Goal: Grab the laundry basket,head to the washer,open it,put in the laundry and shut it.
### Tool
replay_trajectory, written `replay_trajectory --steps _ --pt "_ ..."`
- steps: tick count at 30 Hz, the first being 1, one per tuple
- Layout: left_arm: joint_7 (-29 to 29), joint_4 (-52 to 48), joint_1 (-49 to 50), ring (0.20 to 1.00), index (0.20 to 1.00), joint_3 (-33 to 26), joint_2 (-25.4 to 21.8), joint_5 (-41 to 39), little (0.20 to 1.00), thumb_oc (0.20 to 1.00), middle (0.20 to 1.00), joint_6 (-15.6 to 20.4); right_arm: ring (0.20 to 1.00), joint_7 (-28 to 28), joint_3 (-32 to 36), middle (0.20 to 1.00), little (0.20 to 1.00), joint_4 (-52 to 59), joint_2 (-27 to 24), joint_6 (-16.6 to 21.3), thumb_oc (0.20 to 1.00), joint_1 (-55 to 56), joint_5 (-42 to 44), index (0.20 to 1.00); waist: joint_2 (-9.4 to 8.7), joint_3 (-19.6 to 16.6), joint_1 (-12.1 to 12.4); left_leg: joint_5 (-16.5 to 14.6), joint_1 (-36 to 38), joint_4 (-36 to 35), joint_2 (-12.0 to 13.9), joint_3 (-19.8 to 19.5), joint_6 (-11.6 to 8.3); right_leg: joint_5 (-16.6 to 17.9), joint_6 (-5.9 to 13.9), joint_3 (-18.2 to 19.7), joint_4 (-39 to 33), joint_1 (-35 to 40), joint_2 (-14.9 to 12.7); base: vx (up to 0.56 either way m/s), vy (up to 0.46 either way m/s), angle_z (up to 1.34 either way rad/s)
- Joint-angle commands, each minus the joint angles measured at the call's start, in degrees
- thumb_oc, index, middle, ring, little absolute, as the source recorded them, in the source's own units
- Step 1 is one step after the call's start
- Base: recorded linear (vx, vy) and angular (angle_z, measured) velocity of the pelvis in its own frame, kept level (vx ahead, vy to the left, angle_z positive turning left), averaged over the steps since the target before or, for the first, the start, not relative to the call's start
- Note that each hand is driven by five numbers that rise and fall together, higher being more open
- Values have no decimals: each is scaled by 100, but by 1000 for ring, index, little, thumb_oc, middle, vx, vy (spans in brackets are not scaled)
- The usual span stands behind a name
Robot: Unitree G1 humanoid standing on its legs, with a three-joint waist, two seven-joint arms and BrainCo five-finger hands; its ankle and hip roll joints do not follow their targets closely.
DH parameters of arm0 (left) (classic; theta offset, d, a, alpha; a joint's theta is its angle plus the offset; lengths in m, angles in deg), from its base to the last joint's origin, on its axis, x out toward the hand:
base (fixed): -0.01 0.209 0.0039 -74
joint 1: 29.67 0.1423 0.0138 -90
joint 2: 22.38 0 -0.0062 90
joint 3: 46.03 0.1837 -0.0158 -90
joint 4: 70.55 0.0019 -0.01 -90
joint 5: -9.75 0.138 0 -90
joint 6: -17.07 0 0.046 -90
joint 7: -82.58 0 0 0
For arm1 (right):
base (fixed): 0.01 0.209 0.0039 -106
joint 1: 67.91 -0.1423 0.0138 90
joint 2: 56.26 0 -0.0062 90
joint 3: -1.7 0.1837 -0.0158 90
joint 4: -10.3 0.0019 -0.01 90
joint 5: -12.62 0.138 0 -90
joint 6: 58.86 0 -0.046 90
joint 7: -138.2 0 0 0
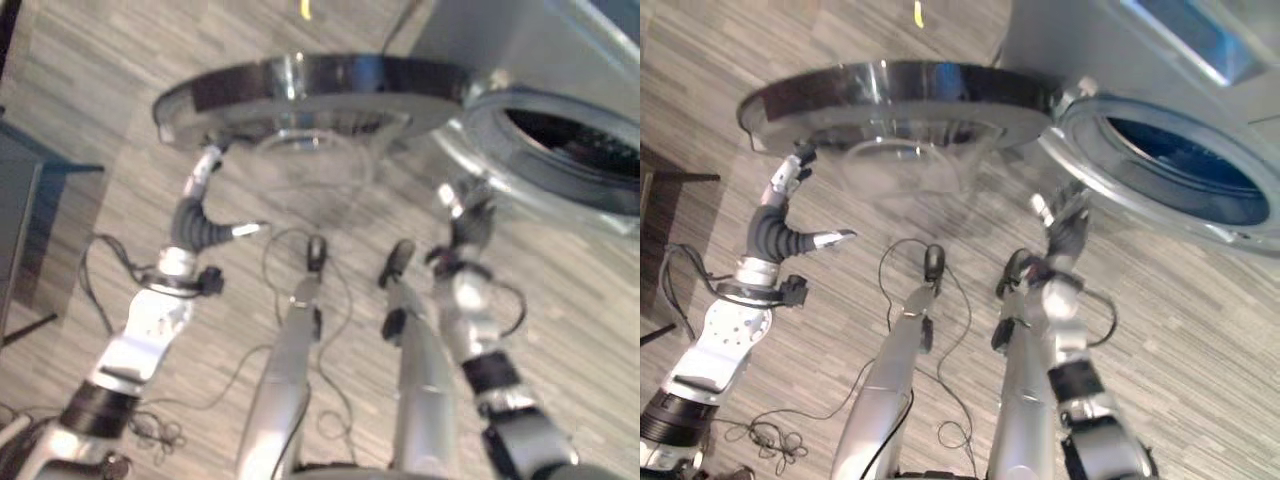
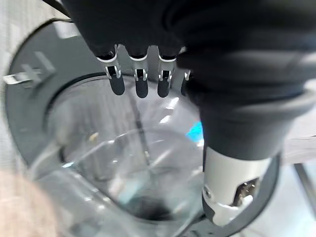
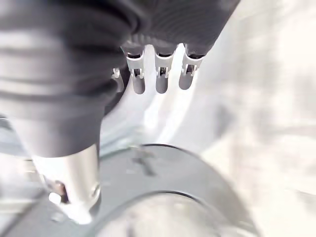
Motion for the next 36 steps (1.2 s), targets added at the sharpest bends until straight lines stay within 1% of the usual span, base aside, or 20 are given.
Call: replay_trajectory --steps 1,6,7,8,11,12,13,14,15,16,19,20,22,25,27,29,31,32,35,36 --pt "39 -520 357 1000 1000 163 -82 -53 1000 1000 1000 422 1000 348 -122 1000 1000 -162 62 -89 1000 95 -25 1000 -111 -384 7 -705 258 -50 45 172 130 -81 659 174 -229 66 -452 11 160 -16" --pt "6 -511 556 1000 1000 270 -90 -154 1000 1000 1000 507 1000 670 -581 1000 1000 -799 123 -398 1000 687 -284 1000 -183 -385 -134 -760 685 -59 24 248 142 90 761 241 -438 501 -518 18 148 -5" --pt "-18 -455 637 1000 1000 303 -98 -185 1000 1000 1000 515 1000 789 -732 1000 1000 -1138 129 -577 1000 913 -509 1000 -211 -450 -185 -788 933 -90 -1 286 145 162 812 260 -545 757 -545 31 116 -8" --pt "-17 -453 653 1000 1000 301 -100 -184 1000 1000 1000 520 1000 793 -739 1000 1000 -1145 135 -572 1000 924 -514 1000 -216 -428 -188 -788 983 -108 -2 289 148 170 817 260 -567 806 -544 85 229 -16" --pt "-129 -389 912 1000 1000 305 -100 -226 1000 1000 1000 532 1000 1044 -710 1000 1000 -1761 141 -815 1000 1442 -805 1000 -289 -557 -257 -910 1783 -234 -24 350 201 278 945 257 -708 1494 -629 100 170 -22" --pt "-129 -391 914 1000 1000 303 -101 -226 1000 1000 1000 531 1000 1044 -710 1000 1000 -1761 141 -814 1000 1443 -806 1000 -291 -543 -258 -908 1804 -243 -25 350 201 279 946 255 -715 1514 -629 111 197 -23" --pt "-200 -336 996 1000 1000 325 -82 -238 1000 1000 1000 519 1000 1106 -595 1000 1000 -1980 146 -891 1000 1656 -888 1000 -288 -613 -311 -967 2235 -342 -74 383 236 371 1027 271 -762 1834 -695 16 193 -27" --pt "-246 -313 1009 1000 1000 355 -51 -234 1000 1000 1000 516 1000 1144 -526 1000 1000 -2073 170 -922 1000 1746 -884 1000 -327 -635 -371 -850 2357 -381 -156 469 273 560 990 218 -799 1937 -810 91 310 -16" --pt "-341 -270 1068 1000 1000 386 24 -261 1000 1000 1000 503 1000 1242 -400 1000 1000 -2258 222 -989 1000 1939 -881 1000 -312 -748 -430 -893 2771 -525 -225 473 326 723 1070 269 -795 2202 -859 24 182 -14" --pt "-343 -273 1074 1000 1000 386 25 -262 1000 1000 1000 502 1000 1244 -401 1000 1000 -2256 220 -989 1000 1946 -881 1000 -314 -727 -427 -887 2812 -547 -229 476 329 728 1075 271 -805 2235 -860 93 178 -18" --pt "-421 -246 1137 1000 1000 393 51 -254 1000 1000 1000 514 1000 1342 -349 1000 1000 -2428 256 -1034 1000 2048 -917 1000 -282 -759 -468 -895 3276 -773 -174 529 365 891 1146 314 -697 2435 -891 29 133 -27" --pt "-485 -192 1164 1000 1000 426 93 -268 1000 1000 1000 491 1000 1389 -363 1000 1000 -2518 291 -1071 1000 2071 -965 1000 -190 -751 -475 -824 3627 -947 -55 613 386 924 1184 260 -429 2532 -881 -23 175 -41" --pt "-527 -111 1142 1000 1000 522 147 -213 1000 1000 1000 452 1000 1461 -479 1000 1000 -2671 376 -1100 1000 2114 -1001 1000 -90 -753 -418 -721 3974 -1151 74 705 414 499 1063 198 46 2706 -763 -55 191 -37" --pt "-601 8 1197 1000 1000 564 218 -181 1000 1000 1000 368 1000 1576 -642 1000 1000 -2873 488 -1136 1000 2103 -1107 1000 39 -931 -259 -549 4284 -1379 206 809 491 -190 917 173 765 3058 -438 -43 122 -39" --pt "-679 84 1333 1000 1000 497 257 -171 1000 1000 1000 289 1000 1677 -702 1000 1000 -3022 587 -1145 1000 2097 -1120 1000 59 -1122 -102 -438 4500 -1555 255 962 492 -385 891 33 967 3471 -375 16 50 -84" --pt "-756 209 1466 1000 1000 464 279 -135 1000 1000 1000 201 1000 1743 -790 1000 1000 -3106 669 -1152 1000 2083 -1130 1000 45 -1338 36 -321 4653 -1757 293 1079 462 -487 861 -105 1065 3800 -328 12 2 -46" --pt "-786 374 1511 1000 1000 476 324 -60 1000 1000 1000 120 1000 1794 -896 1000 1000 -3105 707 -1157 1000 2055 -1153 1000 -10 -1524 131 -164 4699 -1922 279 1155 432 -538 867 -74 1034 4120 -170 -44 -46 -54" --pt "-800 502 1529 1000 1000 468 359 -12 1000 1000 1000 76 1000 1841 -940 1000 1000 -3077 718 -1172 1000 2053 -1151 1000 -55 -1616 188 -92 4696 -1970 275 1214 405 -523 883 -56 947 4296 -104 -53 -83 -52" --pt "-803 672 1585 1000 1000 384 375 225 1000 1000 1000 24 1000 1880 -1046 1000 1000 -3069 718 -1192 1000 2020 -1237 1000 -211 -1871 406 84 4703 -2204 289 1413 272 -457 946 -127 300 4764 -124 -58 -115 -17" --pt "-803 674 1588 1000 1000 385 374 227 1000 1000 1000 26 1000 1879 -1047 1000 1000 -3067 719 -1193 1000 2024 -1237 1000 -210 -1873 412 92 4712 -2218 293 1419 269 -445 945 -124 278 4773 -116 -99 -166 -53"
